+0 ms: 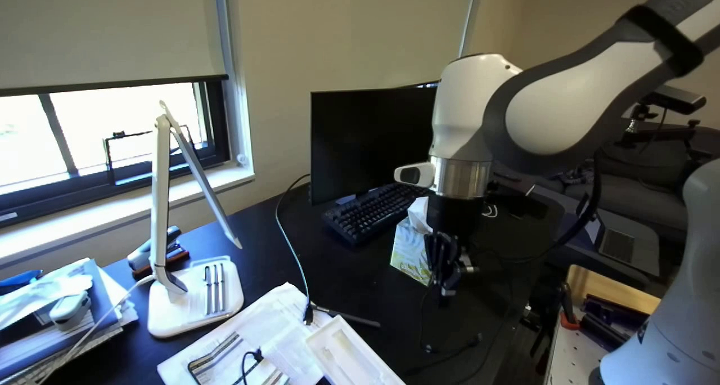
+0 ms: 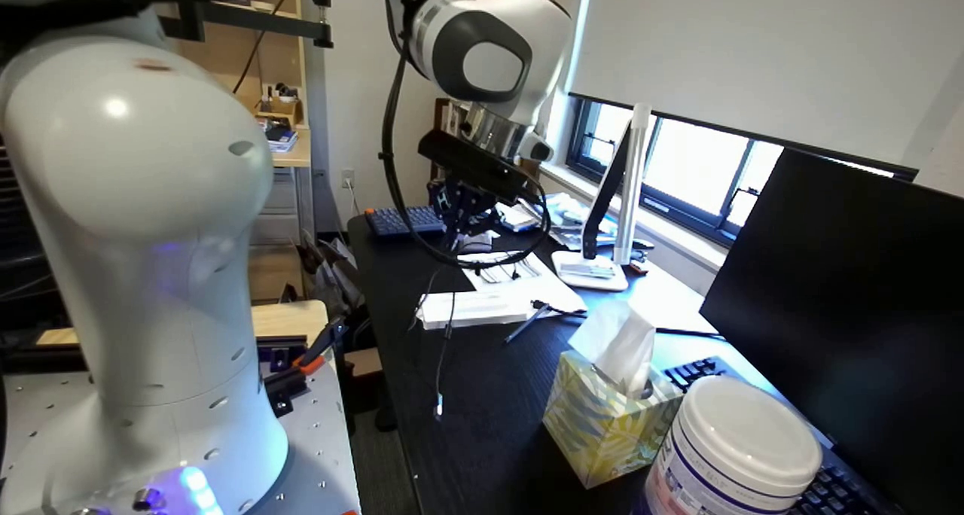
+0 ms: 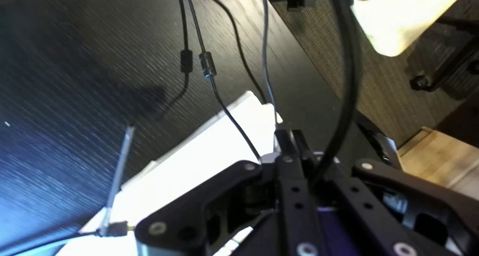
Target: Move the black cable to the left
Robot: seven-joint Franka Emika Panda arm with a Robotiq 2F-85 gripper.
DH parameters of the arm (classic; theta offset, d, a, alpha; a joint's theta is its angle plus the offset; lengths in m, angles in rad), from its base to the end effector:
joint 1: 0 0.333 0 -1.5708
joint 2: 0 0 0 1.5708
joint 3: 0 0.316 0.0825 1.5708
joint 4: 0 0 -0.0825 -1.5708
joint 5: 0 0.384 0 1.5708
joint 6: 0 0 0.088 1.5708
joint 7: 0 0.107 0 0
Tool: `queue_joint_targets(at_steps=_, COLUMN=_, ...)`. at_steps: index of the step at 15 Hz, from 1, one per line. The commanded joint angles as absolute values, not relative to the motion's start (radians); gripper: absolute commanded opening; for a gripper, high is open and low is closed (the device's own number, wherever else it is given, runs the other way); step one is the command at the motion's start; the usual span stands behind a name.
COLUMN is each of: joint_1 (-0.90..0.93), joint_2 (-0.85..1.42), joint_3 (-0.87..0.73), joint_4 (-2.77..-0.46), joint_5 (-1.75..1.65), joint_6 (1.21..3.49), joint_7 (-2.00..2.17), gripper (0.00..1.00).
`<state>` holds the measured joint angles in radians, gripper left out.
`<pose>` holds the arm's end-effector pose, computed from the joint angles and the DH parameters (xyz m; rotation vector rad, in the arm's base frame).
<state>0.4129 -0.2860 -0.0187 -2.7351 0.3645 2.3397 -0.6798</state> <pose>0.3441 0.1497 0.3013 -2.6444 -1.1271 0.1037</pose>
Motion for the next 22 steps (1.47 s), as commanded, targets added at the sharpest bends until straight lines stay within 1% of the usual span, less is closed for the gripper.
queue_joint_targets(at_steps=1, joint_1=0.473, joint_2=-0.273, joint_3=0.066, joint_4=-2.611, joint_5=0.472, joint_6=2.284, joint_7=-0.751, gripper=0.04)
queue_joint_targets(at_steps=5, joint_1=0.498, joint_2=-0.265, joint_3=0.163, joint_4=-2.460, joint_5=0.463, joint_6=2.311, joint_7=-0.726, gripper=0.04)
queue_joint_targets(at_steps=9, joint_1=0.478, joint_2=-0.215, joint_3=0.172, joint_4=-2.369, joint_5=0.454, joint_6=2.318, joint_7=-0.769, gripper=0.03)
queue_joint_targets(at_steps=15, joint_1=0.366, joint_2=0.046, joint_3=0.147, joint_4=-2.321, joint_5=0.479, joint_6=2.406, joint_7=-0.836, gripper=0.03)
queue_joint_targets(at_steps=19, joint_1=0.271, joint_2=0.248, joint_3=0.182, joint_4=-2.256, joint_5=0.441, joint_6=2.441, joint_7=-0.835, gripper=0.03)
queue_joint_targets(at_steps=22, joint_1=0.221, joint_2=0.349, joint_3=0.211, joint_4=-2.192, joint_5=0.385, joint_6=2.442, joint_7=-0.822, gripper=0.03)
